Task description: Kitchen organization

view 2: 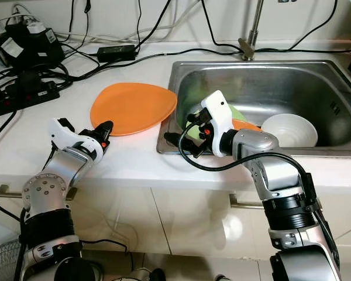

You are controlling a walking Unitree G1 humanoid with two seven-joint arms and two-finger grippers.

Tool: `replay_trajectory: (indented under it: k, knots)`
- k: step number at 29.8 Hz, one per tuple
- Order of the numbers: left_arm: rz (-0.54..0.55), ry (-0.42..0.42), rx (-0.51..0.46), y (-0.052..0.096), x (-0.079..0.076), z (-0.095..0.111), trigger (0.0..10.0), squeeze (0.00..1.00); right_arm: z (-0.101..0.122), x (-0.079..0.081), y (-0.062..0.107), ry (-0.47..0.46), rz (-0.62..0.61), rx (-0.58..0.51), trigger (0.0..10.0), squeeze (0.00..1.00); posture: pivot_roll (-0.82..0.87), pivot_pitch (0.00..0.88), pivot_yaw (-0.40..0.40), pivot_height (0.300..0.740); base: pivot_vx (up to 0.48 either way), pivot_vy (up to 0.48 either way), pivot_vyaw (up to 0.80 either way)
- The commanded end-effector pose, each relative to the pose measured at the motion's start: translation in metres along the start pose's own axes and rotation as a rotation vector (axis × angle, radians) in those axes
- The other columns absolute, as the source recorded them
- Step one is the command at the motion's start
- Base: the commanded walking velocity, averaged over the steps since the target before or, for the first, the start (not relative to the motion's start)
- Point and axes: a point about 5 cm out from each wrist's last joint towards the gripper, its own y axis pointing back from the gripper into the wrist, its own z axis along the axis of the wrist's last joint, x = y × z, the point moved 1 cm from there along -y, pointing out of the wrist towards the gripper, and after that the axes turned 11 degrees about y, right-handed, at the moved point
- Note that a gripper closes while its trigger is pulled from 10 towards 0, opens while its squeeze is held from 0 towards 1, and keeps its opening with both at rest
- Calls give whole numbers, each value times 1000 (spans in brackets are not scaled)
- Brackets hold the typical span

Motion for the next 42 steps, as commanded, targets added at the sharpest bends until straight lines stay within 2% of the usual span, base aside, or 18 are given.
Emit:
replay_trajectory:
  k: [1, 5, 13, 15, 20, 21, 22, 24, 25, 26, 27, 28, 30, 33, 42]
  knots:
    - [66, 35, 54, -3, 16, -12, 0, 0, 2, 4, -1, 0, 15, -8, 10000, 0, -46, 66, 110, 740, 0, 0, 0]
    - [58, 34, 43, -3, 15, -11, 0, 0, 2, 5, -2, -2, 14, -8, 10000, 0, -46, 65, 111, 740, 0, 0, 0]
    - [28, -116, -40, -2, 2, 1, 0, 0, 1, 3, -3, -6, -5, -13, 10000, 0, -43, 61, 119, 740, 0, 0, 0]
    - [22, -128, -59, -2, 0, 4, 0, 0, 1, 3, -3, -7, -9, -14, 10000, 0, -42, 59, 120, 740, 0, 0, 0]
    - [-122, -215, -161, 3, -25, 13, 0, 0, 2, -4, -4, -15, -72, -30, 10000, 0, -42, 57, 123, 740, 0, 0, 0]
    - [-122, -215, -161, 3, -25, 13, 0, 0, 2, -4, -4, -15, -72, -30, 10000, 0, -42, 57, 123, 740, 0, 0, 0]
    - [-193, -280, -200, 6, -37, 15, 0, 0, 3, -10, -4, -22, -112, -37, 10000, 0, -42, 56, 125, 740, 0, 0, 0]
    - [-213, -302, -210, 7, -41, 15, 0, 0, 3, -11, -4, -24, -123, -39, 10000, 0, -42, 56, 126, 740, 0, 0, 0]
    - [-242, -399, -227, 9, -47, 14, 0, 0, 4, -13, -4, -29, -143, -46, 10000, 0, -41, 58, 126, 740, 0, 0, 0]
    - [-258, -435, -234, 11, -49, 13, 0, 0, 4, -14, -4, -32, -149, -47, 10000, 0, -42, 58, 126, 740, 0, 0, 0]
    - [-258, -435, -234, 11, -49, 13, 0, 0, 4, -14, -4, -32, -149, -47, 10000, 0, -42, 58, 126, 740, 0, 0, 0]
    - [-291, -538, -266, 13, -56, 11, 0, 0, 3, -15, -4, -35, -158, -46, 10000, 0, -42, 59, 126, 740, 0, 0, 0]
    - [-321, -655, -328, 17, -63, 10, 0, 0, 1, -15, -4, -39, -171, -42, 10000, 0, -42, 59, 126, 740, 0, 0, 0]
    - [-331, -715, -391, 20, -67, 13, 0, 0, 1, -16, -5, -41, -178, -43, 10000, 0, -45, 63, 127, 740, 0, 0, 0]
    - [-346, -762, -430, 23, -68, 12, 0, 0, 1, -17, -6, -45, -195, -44, 10000, 0, -46, 65, 124, 740, 0, 0, 0]
